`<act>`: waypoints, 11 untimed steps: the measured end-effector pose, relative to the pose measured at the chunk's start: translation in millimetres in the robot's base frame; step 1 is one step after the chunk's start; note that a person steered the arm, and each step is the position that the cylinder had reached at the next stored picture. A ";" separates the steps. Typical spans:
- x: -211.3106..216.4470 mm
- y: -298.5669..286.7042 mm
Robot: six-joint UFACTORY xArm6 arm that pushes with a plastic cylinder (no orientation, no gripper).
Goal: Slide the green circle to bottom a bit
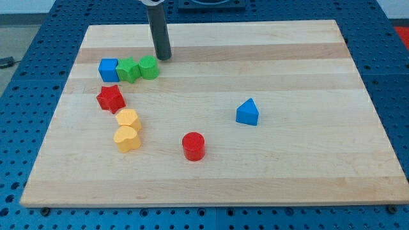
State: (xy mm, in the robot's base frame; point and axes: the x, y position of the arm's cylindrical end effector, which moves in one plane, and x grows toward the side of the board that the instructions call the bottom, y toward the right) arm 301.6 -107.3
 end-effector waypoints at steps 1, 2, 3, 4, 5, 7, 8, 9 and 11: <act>0.2 -0.2; 1.1 -5.5; 2.4 -10.3; 8.8 -10.3; 10.0 -11.0; 17.0 -11.1; 17.0 -11.1; 2.8 17.5; 43.9 153.7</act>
